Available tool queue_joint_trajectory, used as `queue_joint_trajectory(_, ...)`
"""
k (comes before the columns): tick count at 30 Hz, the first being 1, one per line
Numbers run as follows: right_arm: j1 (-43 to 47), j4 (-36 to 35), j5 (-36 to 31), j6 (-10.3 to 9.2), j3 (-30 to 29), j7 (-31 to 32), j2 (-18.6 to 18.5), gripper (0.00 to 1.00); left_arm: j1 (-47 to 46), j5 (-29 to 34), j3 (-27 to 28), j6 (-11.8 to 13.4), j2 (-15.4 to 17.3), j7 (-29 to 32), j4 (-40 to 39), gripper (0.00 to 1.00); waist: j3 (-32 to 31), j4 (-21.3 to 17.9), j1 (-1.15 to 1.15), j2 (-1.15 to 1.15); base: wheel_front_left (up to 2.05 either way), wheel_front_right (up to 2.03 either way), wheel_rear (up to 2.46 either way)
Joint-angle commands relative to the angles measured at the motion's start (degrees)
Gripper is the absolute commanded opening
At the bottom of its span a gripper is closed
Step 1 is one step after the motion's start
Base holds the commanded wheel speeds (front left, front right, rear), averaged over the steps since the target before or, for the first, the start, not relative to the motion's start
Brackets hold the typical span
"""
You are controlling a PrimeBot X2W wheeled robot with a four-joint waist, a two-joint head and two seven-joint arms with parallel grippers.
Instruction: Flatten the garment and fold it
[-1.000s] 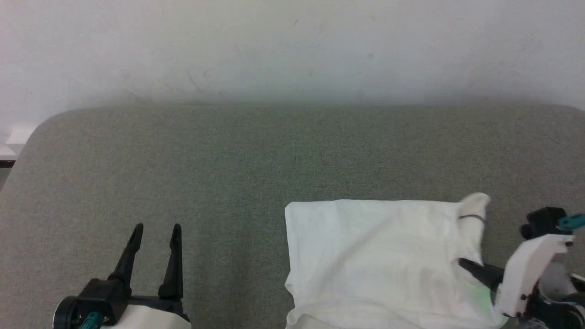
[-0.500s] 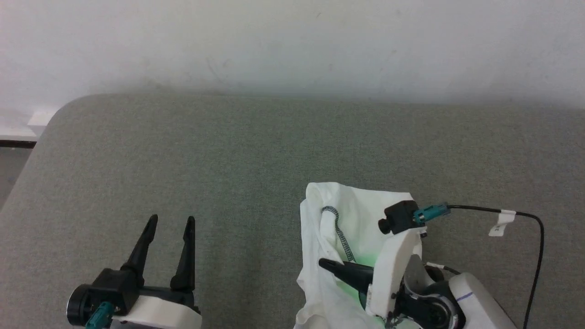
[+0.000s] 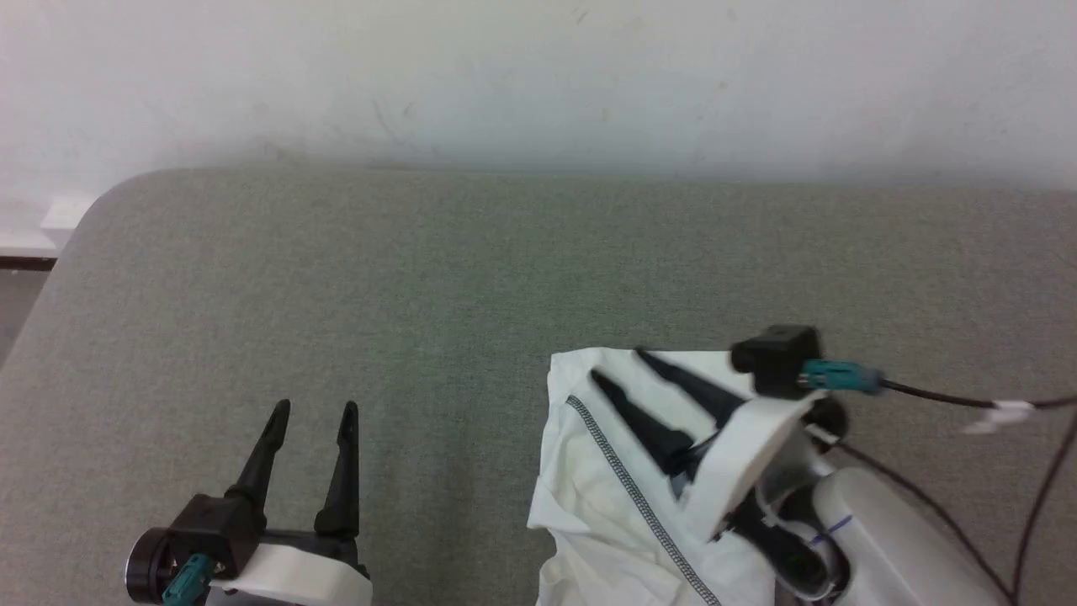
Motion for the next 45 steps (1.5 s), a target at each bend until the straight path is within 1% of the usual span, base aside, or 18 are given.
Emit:
queue_joint_trajectory(1, 0.6, -0.9, -3.9, -0.04, -1.7, -4.1, -1.3, 1.0, -0.4, 0.7, 0.2, -0.4, -0.1, -0.3, 0.3, 1.0, -0.9, -1.1, 0.0, 0.0, 0.0, 0.0, 0.0)
queue_joint_trajectory(3, 2.4, -1.7, -8.8, -0.04, -5.4, -8.4, -1.8, 1.0, -0.3, 0.7, 0.5, -0.3, -0.1, -0.3, 0.7, 1.0, -1.3, -1.8, 0.0, 0.0, 0.0, 0.0, 0.0)
queue_joint_trajectory(4, 2.4, -1.7, -8.8, -0.04, -5.4, -8.4, -1.8, 1.0, -0.3, 0.7, 0.5, -0.3, -0.1, -0.3, 0.7, 1.0, -1.3, -1.8, 0.0, 0.0, 0.0, 0.0, 0.0)
queue_joint_trajectory(5, 3.4, -2.2, -12.0, -0.04, -7.3, -10.1, -2.2, 1.0, -0.2, 0.6, 0.7, -0.3, -0.1, -0.3, 0.7, 1.0, -1.5, -2.2, 0.0, 0.0, 0.0, 0.0, 0.0)
queue_joint_trajectory(6, 5.9, -3.0, -18.2, -0.04, -12.2, -11.9, -2.6, 1.0, 0.0, 0.5, 1.1, -0.2, -0.1, -0.3, 0.8, 1.0, -1.9, -2.9, 0.0, 0.0, 0.0, 0.0, 0.0)
queue_joint_trajectory(7, 7.5, -3.7, -20.7, -0.04, -14.9, -12.6, -2.1, 1.0, 0.1, 0.5, 1.2, -0.1, -0.2, -0.3, 0.8, 1.0, -2.1, -3.2, 0.0, 0.0, 0.0, 0.0, 0.0)
queue_joint_trajectory(8, 7.5, -3.7, -20.7, -0.04, -14.9, -12.6, -2.1, 1.0, 0.1, 0.5, 1.2, -0.1, -0.2, -0.3, 0.8, 1.0, -2.1, -3.2, 0.0, 0.0, 0.0, 0.0, 0.0)
queue_joint_trajectory(11, 12.2, -7.3, -26.3, -0.04, -22.0, -12.9, -0.5, 1.0, 0.5, 0.5, 1.6, 0.1, -0.3, -0.3, 0.7, 1.0, -2.4, -3.9, 0.0, 0.0, 0.0, 0.0, 0.0)
queue_joint_trajectory(16, 19.7, -14.3, -31.4, -0.04, -33.0, -11.2, 2.8, 1.0, 1.1, 0.4, 2.4, 0.2, -0.3, -0.3, 0.6, 1.0, -3.0, -5.1, 0.0, 0.0, 0.0, 0.0, 0.0)
queue_joint_trajectory(21, 26.0, -20.2, -32.2, -0.04, -38.3, -7.9, 5.2, 1.0, 2.0, 0.3, 3.3, 0.4, -0.2, -0.3, 1.0, 1.0, -4.0, -6.2, 0.0, 0.0, 0.0, 0.0, 0.0)
queue_joint_trajectory(25, 27.8, -20.7, -27.7, -0.04, -39.9, -3.5, 6.3, 1.0, 3.0, 0.4, 3.8, 0.6, -0.1, -0.3, 1.5, 1.0, -4.8, -7.1, 0.0, 0.0, 0.0, 0.0, 0.0)
queue_joint_trajectory(27, 27.7, -19.4, -24.5, -0.04, -40.9, 0.4, 6.2, 1.0, 3.2, 0.3, 3.9, 0.7, -0.1, -0.3, 1.5, 1.0, -5.0, -7.4, 0.0, 0.0, 0.0, 0.0, 0.0)
queue_joint_trajectory(30, 26.3, -15.3, -18.9, -0.04, -42.8, 8.6, 4.2, 1.0, 3.2, 0.5, 3.9, 0.6, -0.1, -0.3, 1.6, 1.0, -5.0, -7.4, 0.0, 0.0, 0.0, 0.0, 0.0)
queue_joint_trajectory(34, 23.6, -8.3, -10.7, -0.04, -44.5, 22.0, 1.9, 1.0, 2.7, 0.6, 3.7, 0.5, 0.0, -0.3, 1.6, 1.0, -4.6, -6.8, 0.0, 0.0, 0.0, 0.0, 0.0)
queue_joint_trajectory(37, 21.1, -2.8, -3.5, -0.04, -45.9, 31.6, 2.9, 1.0, 2.2, 0.5, 3.7, 0.5, -0.1, -0.3, 1.4, 1.0, -4.0, -5.9, 0.0, 0.0, 0.0, 0.0, 0.0)
queue_joint_trajectory(39, 18.9, 0.1, 1.3, -0.04, -45.9, 36.4, 4.4, 1.0, 1.9, 0.4, 3.5, 0.4, -0.3, -0.3, 1.4, 1.0, -3.5, -5.1, 0.0, 0.0, 0.0, 0.0, 0.0)
queue_joint_trajectory(41, 16.8, 2.3, 6.7, -0.04, -45.6, 39.1, 6.0, 1.0, 1.5, 0.3, 3.4, 0.4, -0.4, -0.3, 1.2, 1.0, -3.0, -4.4, 0.0, 0.0, 0.0, 0.0, 0.0)
queue_joint_trajectory(45, 12.8, 7.3, 11.7, -0.04, -42.0, 40.2, 7.3, 1.0, 0.8, 0.1, 3.3, 0.3, -0.8, -0.3, 1.2, 1.0, -1.9, -3.7, 0.0, 0.0, 0.0, 0.0, 0.0)
